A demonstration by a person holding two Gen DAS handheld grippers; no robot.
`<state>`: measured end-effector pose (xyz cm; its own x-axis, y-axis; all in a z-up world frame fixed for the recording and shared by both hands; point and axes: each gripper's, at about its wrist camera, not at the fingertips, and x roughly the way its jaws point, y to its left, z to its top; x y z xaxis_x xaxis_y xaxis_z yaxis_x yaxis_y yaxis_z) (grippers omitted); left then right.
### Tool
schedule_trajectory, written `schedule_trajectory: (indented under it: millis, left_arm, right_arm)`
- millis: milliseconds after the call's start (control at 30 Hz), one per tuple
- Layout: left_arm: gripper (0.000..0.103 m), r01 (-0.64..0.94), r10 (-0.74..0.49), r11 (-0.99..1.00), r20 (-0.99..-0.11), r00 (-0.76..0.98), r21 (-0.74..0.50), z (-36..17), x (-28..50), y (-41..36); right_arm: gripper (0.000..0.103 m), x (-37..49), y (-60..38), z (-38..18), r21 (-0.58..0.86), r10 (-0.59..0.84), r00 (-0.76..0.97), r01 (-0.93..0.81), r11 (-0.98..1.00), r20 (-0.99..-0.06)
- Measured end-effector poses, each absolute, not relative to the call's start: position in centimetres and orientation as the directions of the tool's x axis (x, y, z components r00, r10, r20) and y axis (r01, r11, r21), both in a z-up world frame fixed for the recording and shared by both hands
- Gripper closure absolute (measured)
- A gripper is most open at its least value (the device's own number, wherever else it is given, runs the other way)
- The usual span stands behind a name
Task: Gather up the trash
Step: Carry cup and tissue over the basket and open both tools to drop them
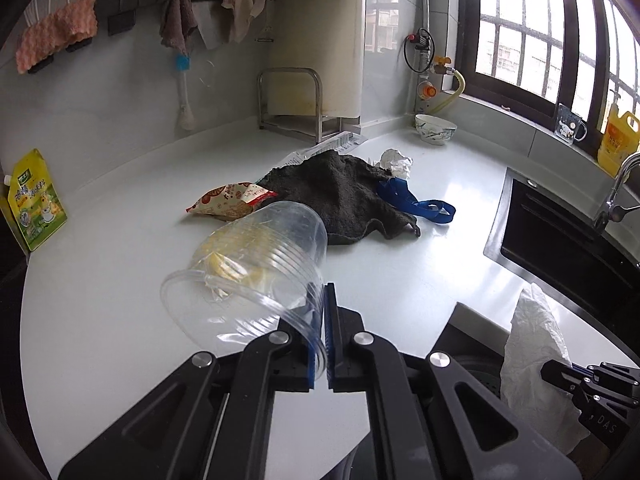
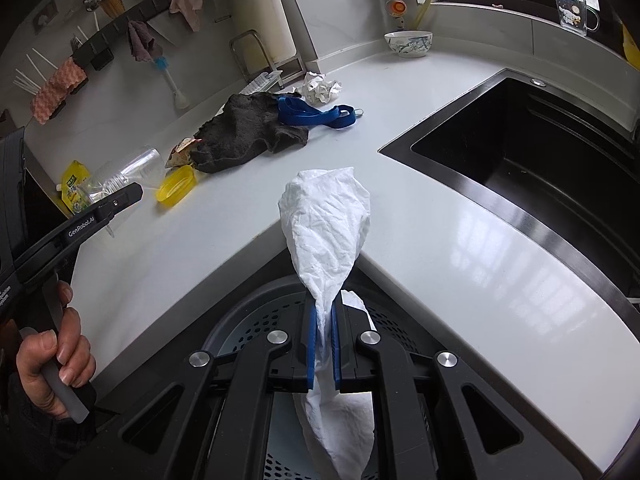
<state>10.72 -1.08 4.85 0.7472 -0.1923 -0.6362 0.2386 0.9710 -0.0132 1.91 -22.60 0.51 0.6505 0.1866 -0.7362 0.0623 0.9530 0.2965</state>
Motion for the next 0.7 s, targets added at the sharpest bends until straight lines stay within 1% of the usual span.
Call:
schedule_trajectory:
  millis: [200, 367, 567, 700]
  left_arm:
    - [0.099, 0.219, -0.151, 0.975, -0.624, 0.766, 0.032, 5.3, 6.8, -1.2]
    - [0.099, 0.224, -0.147, 0.974, -0.623, 0.768, 0.046, 5.2, 3.6, -1.8]
    - [0.099, 0.26, -0.185, 0.966, -0.669, 0.72, 0.013, 3.5, 0.2, -2.7]
    - [0.099, 0.286, -0.194, 0.958, -0.699, 0.689, 0.016, 2.0, -1.3, -3.8]
  right_arm:
    - [0.097, 0.2, -21.8, 0.6, 0.283, 0.19, 0.651, 0.04, 0.958, -0.735]
    - [0.097, -1.5, -21.7, 0.0, 0.28, 0.194, 0.646, 0.032, 0.959, -0.739]
    - [0.097, -3.6, -21.9, -0.9, 0.289, 0.206, 0.638, 0.027, 0.957, -0.742]
    - [0.097, -4.6, -21.9, -1.7, 0.276, 0.203, 0.629, 0.019, 0.961, -0.75]
